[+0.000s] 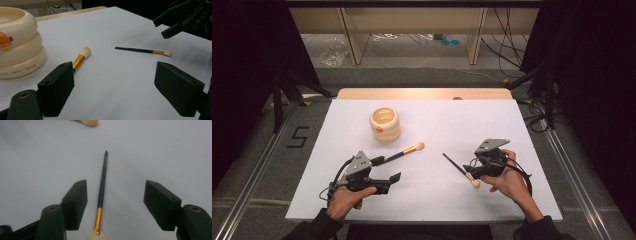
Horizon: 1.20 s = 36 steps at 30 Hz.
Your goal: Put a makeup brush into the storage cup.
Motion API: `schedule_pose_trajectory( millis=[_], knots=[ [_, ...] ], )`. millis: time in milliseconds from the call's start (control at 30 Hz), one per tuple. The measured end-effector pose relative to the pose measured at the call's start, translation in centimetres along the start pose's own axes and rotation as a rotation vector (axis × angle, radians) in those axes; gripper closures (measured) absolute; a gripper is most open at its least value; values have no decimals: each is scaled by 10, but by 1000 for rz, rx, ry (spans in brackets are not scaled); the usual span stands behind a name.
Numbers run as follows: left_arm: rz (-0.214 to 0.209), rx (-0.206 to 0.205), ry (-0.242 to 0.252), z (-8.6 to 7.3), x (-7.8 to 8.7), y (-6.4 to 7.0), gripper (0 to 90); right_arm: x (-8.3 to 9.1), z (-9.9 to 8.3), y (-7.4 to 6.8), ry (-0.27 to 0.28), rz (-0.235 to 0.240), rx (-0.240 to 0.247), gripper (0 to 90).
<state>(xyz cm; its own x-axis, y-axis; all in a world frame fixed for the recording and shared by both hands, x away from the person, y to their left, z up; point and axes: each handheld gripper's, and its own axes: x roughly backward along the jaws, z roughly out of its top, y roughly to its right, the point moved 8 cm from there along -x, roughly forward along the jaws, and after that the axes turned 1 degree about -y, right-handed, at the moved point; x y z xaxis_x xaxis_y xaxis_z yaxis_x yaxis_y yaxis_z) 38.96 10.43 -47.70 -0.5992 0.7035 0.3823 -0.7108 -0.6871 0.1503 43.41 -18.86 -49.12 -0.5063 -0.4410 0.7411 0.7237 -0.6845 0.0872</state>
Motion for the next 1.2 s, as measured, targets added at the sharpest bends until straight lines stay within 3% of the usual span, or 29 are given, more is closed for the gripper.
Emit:
schedule_pose_trajectory(
  millis=[33, 267, 333, 433, 500, 733, 1200],
  knots=[
    [0, 0, 0, 0, 0, 0, 160, -2, -1, 0, -30, 12, 1, 393],
    [0, 0, -6, -1, 0, 0, 160, -15, 3, 0, -92, 26, 30, 434],
    [1, 1, -7, -1, 0, 0, 160, -17, 3, -2, -133, 49, 35, 444],
    [-2, 1, -10, -1, -1, 0, 160, -22, 2, -3, -175, 46, 45, 451],
    [-4, -1, -13, -1, -1, -1, 160, -26, 2, -4, -192, 56, 75, 458],
    [-2, 1, -12, -1, -1, -1, 159, -37, -1, -7, -294, 85, 89, 482],
    [-1, 3, -14, -1, 0, -1, 160, -47, -1, -7, -390, 108, 130, 630]
  ],
)
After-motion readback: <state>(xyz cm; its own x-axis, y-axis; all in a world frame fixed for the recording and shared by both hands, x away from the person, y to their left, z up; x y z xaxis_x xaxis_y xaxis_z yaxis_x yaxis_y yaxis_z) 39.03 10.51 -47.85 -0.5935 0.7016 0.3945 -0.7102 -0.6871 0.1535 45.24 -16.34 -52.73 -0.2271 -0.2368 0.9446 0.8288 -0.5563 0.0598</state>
